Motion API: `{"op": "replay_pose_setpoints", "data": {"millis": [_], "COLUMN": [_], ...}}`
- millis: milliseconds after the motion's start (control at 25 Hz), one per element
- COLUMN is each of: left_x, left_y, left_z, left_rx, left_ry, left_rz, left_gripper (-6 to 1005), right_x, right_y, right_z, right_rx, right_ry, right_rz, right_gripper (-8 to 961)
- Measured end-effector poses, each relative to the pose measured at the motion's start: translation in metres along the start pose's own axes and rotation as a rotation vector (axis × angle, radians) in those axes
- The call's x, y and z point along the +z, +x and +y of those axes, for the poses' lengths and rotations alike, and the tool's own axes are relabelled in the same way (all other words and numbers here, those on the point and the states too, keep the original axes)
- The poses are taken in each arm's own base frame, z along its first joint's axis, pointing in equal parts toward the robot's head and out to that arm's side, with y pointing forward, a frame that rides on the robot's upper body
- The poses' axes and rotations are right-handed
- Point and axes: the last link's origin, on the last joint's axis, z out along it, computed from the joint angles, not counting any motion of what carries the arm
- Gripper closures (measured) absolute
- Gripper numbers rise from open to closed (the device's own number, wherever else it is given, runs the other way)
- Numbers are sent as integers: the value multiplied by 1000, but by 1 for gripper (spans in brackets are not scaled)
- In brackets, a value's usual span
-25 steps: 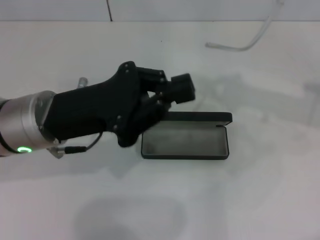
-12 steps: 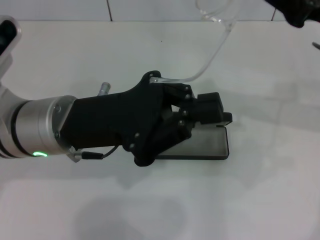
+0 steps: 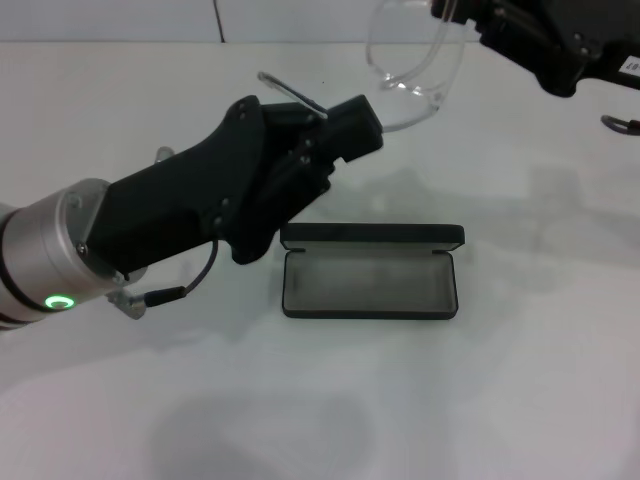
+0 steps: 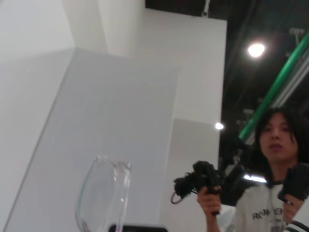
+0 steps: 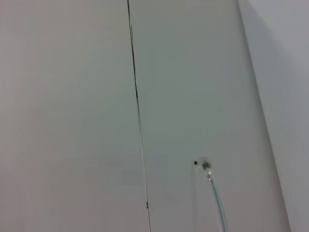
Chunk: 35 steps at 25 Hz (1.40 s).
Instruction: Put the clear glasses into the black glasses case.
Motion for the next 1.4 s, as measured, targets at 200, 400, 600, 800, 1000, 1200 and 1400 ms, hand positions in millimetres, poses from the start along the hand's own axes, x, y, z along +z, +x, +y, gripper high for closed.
{"op": "replay_pose_setpoints", "data": {"millis": [200, 400, 600, 800, 1000, 1200, 1400], "left_x": [-2, -2, -3, -5, -6, -6, -8], "left_y": [0, -3, -4, -5, -7, -7, -9], "left_z": [-2, -5, -5, -4, -4, -3, -3], "left_rx": [-11, -24, -28, -27, -34, -35, -42], "left_ry": [30, 50, 60, 66, 73, 75, 79], "left_rz": [23, 15, 13, 14, 14, 14, 7], "left_gripper": [949, 949, 949, 948, 948, 948, 948], "right_x": [10, 25, 31, 37, 45, 42, 35], "right_y": [6, 16, 17, 19, 25, 27, 22], "right_z": [1, 2, 3, 5, 7, 6, 4], "right_rx": [13, 28, 27, 35, 44, 46, 36], "right_ry": [-35, -70, -90, -119, -149, -127, -93], "right_rz": [49, 114, 126, 147, 185, 179, 144], "right_gripper": [889, 890, 890, 890, 890, 890, 890]}}
